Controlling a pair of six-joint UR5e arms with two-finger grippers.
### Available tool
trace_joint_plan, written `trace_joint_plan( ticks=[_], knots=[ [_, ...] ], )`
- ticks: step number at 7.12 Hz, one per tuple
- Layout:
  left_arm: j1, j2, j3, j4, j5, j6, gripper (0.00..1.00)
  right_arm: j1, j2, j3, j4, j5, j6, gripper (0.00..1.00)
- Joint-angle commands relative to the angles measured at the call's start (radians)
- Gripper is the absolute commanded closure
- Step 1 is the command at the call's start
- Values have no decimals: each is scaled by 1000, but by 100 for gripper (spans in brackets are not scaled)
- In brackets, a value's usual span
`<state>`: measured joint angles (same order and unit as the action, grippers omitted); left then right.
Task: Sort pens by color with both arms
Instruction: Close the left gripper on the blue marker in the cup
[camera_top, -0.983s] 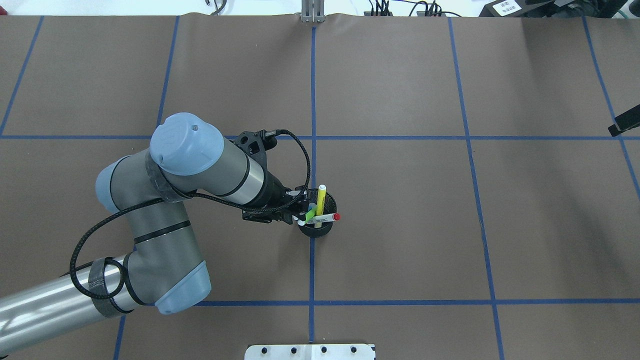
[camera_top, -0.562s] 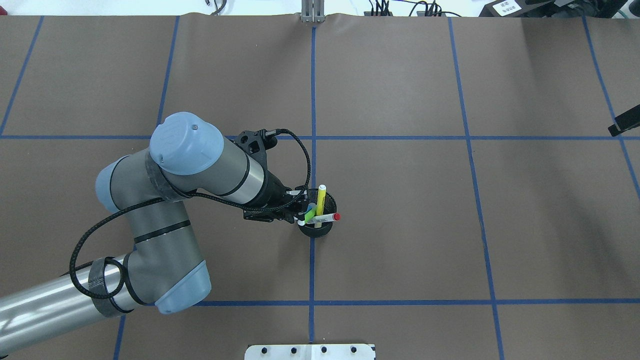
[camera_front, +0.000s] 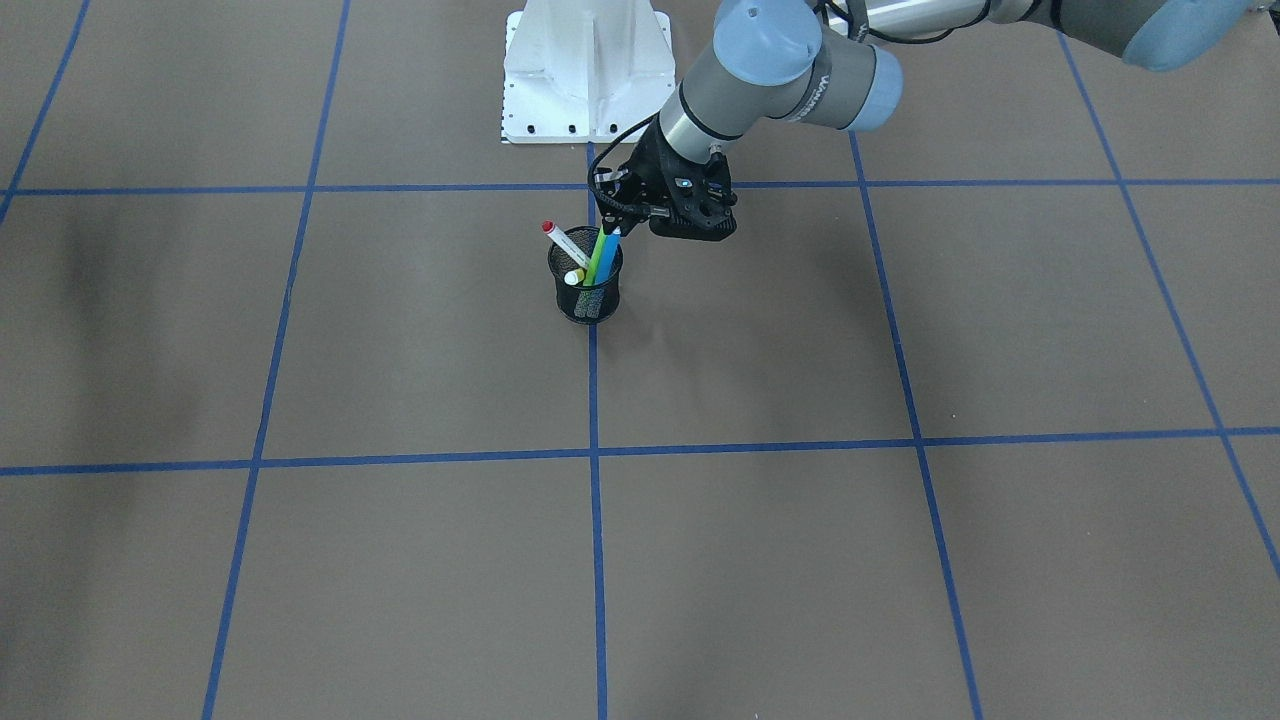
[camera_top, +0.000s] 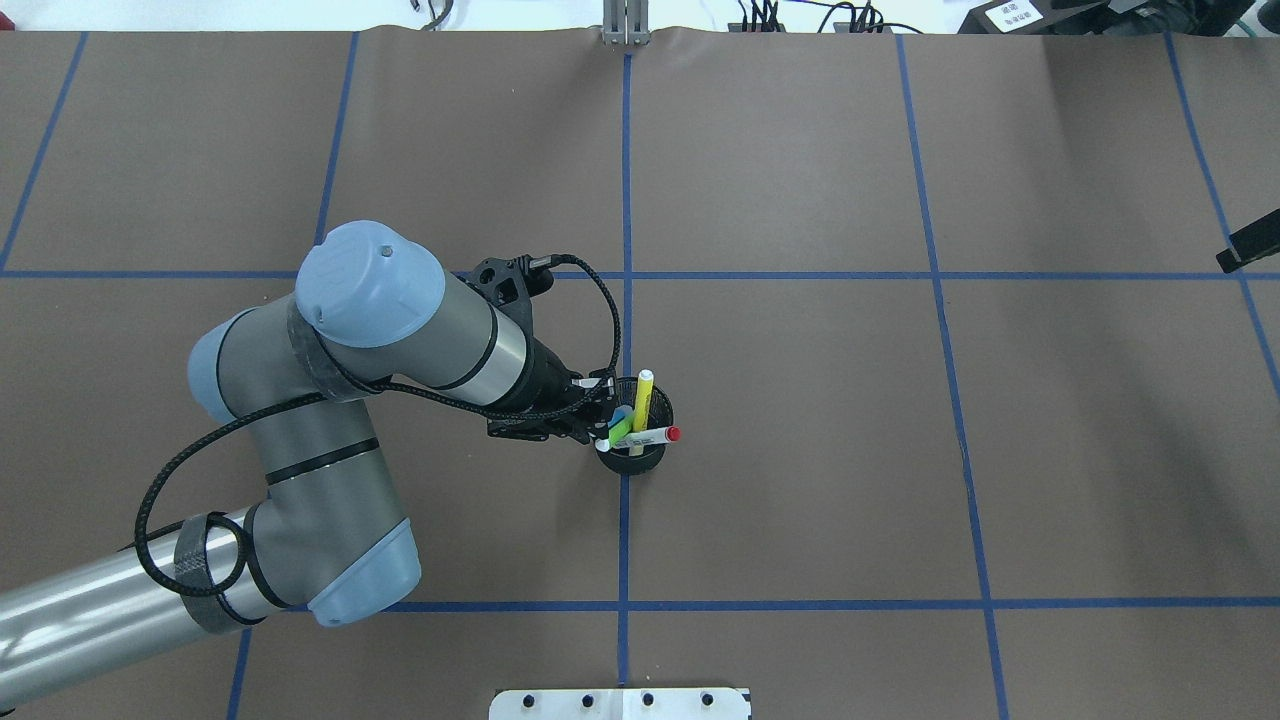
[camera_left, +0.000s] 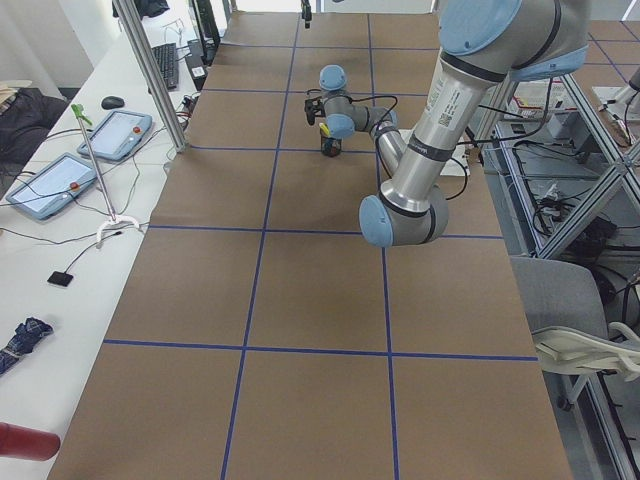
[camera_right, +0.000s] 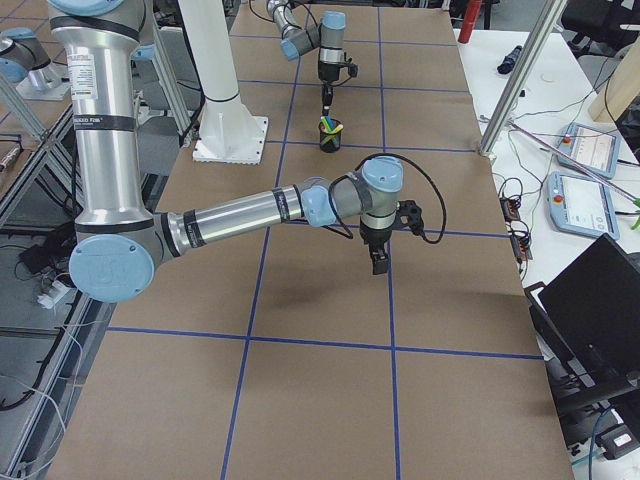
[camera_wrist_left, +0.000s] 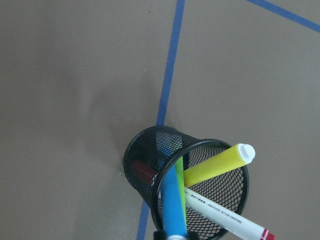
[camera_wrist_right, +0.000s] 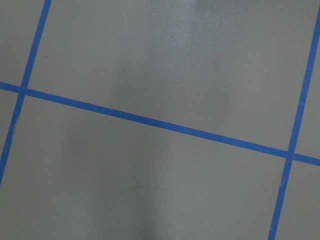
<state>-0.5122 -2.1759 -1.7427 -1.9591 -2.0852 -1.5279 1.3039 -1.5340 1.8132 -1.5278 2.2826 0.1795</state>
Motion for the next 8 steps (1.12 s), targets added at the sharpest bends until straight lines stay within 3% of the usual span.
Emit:
trace_joint_plan(
  ticks=[1, 8],
  knots=[
    [-6, -1, -6, 2, 0, -3, 100, 0, 0, 0, 0, 0, 0, 0],
    [-58, 41, -207, 63, -29, -11, 100, 0, 2, -11, 0, -2, 0, 0]
  ],
)
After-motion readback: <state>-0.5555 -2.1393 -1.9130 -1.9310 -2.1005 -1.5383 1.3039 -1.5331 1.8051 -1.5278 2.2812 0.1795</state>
